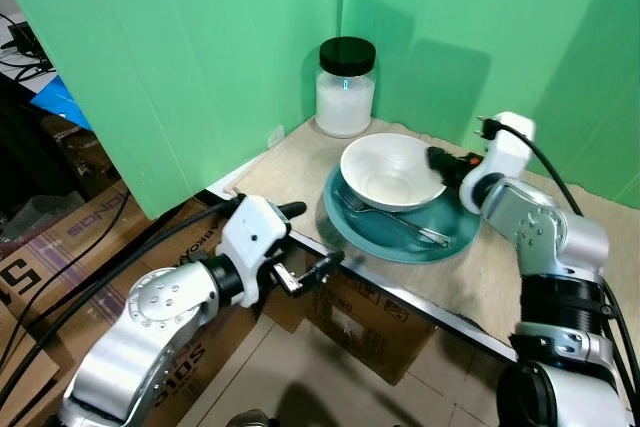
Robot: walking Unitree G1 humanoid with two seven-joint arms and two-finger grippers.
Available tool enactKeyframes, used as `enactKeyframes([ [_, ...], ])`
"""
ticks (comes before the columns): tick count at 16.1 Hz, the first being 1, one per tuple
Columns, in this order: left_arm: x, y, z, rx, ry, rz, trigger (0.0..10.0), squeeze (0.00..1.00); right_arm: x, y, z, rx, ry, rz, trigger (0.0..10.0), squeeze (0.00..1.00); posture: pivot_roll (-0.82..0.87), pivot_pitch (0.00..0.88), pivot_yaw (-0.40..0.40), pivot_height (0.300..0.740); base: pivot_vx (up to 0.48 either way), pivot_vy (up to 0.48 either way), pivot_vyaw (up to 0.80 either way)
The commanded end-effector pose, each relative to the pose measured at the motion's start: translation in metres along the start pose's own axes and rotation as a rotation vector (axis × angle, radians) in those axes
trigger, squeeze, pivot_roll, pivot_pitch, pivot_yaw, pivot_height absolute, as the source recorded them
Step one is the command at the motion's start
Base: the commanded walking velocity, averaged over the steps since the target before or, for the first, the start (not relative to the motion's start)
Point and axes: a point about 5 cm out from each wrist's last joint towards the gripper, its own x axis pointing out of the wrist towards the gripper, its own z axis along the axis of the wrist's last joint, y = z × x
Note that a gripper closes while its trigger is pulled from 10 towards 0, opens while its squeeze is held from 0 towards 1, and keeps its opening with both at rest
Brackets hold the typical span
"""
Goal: Setting the table
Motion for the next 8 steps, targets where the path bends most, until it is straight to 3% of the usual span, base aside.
enactKeyframes([
  [1,-0.004,0.0,0.001,0.005,0.007,0.006,10.0,0.0,0.0,0.003,-0.002,0.002,0.045,0.012,10.0,0.0,0.1,0.0,-0.012,0.74,0.0,0.0,0.0],
  [4,-0.005,0.001,0.0,0.006,0.014,0.01,10.0,0.0,0.0,0.0,-0.012,-0.025,0.105,-0.014,10.0,0.0,0.1,0.0,-0.013,0.74,0.0,0.0,0.0],
  [5,-0.006,0.001,0.0,0.007,0.015,0.011,10.0,0.0,0.0,-0.001,-0.015,0.008,0.123,-0.015,6.6,0.0,0.1,0.0,-0.01,0.74,0.0,0.0,0.0],
  [6,-0.006,0.001,0.0,0.01,0.015,0.008,10.0,0.0,0.0,0.0,-0.018,0.049,0.137,-0.005,0.0,0.0,0.1,0.0,-0.007,0.74,0.0,0.0,0.0],
  [8,-0.005,0.001,0.001,0.014,0.014,0.005,10.0,0.0,0.001,0.002,-0.024,0.088,0.168,0.013,0.0,0.0,0.1,0.0,-0.006,0.74,0.0,0.0,0.0],
])
